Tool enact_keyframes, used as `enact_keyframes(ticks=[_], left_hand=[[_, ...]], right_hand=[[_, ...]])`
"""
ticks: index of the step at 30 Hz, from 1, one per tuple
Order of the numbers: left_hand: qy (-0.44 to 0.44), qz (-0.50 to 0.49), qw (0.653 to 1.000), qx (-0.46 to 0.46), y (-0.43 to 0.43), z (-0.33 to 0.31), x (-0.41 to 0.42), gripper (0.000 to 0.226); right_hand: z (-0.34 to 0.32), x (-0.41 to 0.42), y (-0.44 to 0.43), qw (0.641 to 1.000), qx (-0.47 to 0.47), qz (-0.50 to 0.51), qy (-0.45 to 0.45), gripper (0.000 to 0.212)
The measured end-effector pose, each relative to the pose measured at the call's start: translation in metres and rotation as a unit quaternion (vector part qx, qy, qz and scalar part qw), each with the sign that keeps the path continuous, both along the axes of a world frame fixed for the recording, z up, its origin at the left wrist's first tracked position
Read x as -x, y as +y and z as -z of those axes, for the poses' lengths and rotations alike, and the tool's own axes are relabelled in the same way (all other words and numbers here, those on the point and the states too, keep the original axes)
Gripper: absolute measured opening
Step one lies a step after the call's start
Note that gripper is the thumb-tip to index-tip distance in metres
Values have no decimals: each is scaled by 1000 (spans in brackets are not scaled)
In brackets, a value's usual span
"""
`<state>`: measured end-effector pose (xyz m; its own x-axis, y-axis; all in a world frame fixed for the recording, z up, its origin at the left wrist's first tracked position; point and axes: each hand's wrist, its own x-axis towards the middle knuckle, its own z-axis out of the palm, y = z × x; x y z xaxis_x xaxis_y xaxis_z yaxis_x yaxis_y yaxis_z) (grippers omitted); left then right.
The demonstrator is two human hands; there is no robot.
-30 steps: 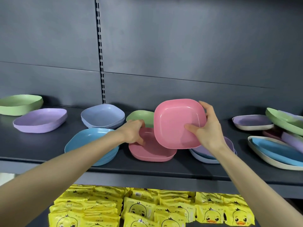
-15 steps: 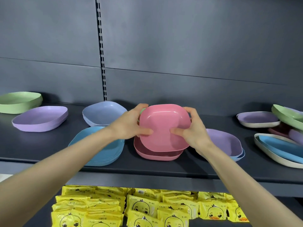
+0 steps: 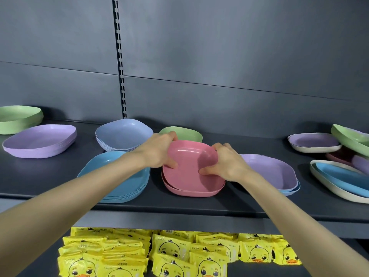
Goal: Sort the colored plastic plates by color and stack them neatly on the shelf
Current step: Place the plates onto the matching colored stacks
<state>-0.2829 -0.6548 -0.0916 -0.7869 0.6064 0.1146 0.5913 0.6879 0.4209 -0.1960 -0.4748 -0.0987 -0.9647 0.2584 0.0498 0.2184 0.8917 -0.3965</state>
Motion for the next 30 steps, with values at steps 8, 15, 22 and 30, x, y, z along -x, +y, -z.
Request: enact_keyframes(ticks=[8, 15, 22, 30], left_hand=[[9, 25, 996, 85, 3, 6, 4, 38], [33, 42, 991, 124, 3, 2, 0, 45], [26, 38, 990, 131, 3, -3, 0, 45], [96, 61, 992, 54, 40, -32, -16, 54]], right_hand=[[2, 1, 1, 999, -29, -25, -35, 73], [-2, 2, 1, 996, -59, -39, -55, 68], [-8, -1, 2, 994, -72, -53, -63, 71], [-42, -26, 57, 998, -38, -33, 35, 59]])
